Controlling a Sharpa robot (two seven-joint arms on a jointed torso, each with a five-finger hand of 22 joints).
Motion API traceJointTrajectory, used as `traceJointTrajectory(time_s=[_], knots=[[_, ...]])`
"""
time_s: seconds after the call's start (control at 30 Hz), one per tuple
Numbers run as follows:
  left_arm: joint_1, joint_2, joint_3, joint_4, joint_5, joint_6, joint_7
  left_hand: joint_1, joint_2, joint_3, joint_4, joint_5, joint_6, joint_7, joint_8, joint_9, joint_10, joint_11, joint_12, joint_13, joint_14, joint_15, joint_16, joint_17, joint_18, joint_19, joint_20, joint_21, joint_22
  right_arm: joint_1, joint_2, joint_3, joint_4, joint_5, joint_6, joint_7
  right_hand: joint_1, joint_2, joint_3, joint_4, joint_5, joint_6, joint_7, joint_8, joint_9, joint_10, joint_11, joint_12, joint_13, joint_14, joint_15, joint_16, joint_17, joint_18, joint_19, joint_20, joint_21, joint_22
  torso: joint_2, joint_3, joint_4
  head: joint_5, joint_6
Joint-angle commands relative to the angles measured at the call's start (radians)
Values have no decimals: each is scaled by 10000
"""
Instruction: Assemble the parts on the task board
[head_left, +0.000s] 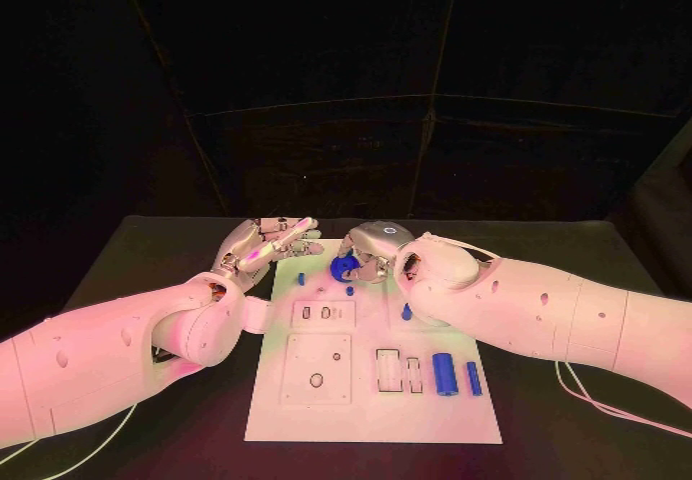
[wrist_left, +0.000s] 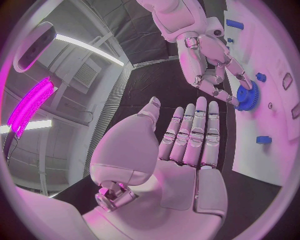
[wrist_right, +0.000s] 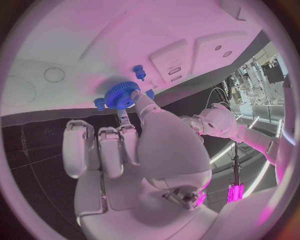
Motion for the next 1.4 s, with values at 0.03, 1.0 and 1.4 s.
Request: traceJointTrajectory(time_s=[0.03, 1.0, 1.4], knots=[[16, -1, 11, 5, -7, 73, 42, -1, 131, -12, -35, 57, 74, 139, -58, -15, 83, 11, -38, -11, 27, 8, -45, -15, 147, 94, 5, -36, -15, -14, 91, -13, -104, -116, 91, -116, -93, 10, 84, -27, -58, 270, -219, -48, 25, -11, 39, -37, 1078, 902, -76, 49, 2009, -113, 65, 28, 60, 757, -4, 5, -26, 25, -4], [16, 31, 11, -48, -7, 140, 12, -1, 131, -12, -35, 57, 74, 139, -58, -15, 83, 11, -38, -11, 27, 8, -45, -15, 147, 94, 5, -36, -15, -44, 419, -12, -505, -415, -533, -535, -278, -325, 515, -142, -429, -51, -72, -406, 13, -100, 161, -182, 970, 898, 19, 40, 1994, -115, 66, 100, 58, 769, -6, 9, -30, 63, -10], [16, 27, 11, -60, -7, 157, -18, 10, 137, -15, -52, 56, 79, 138, -68, -14, 87, 12, -52, -10, 25, 9, -66, -17, 147, 104, 6, -43, -24, -43, 456, -12, -612, -52, 245, -629, -1861, -510, -263, 1008, -409, -745, 112, -1000, 44, -356, 359, -547, 631, 879, 202, 6, 1916, -92, -13, 285, 5, 681, -7, 11, -35, 60, -29]])
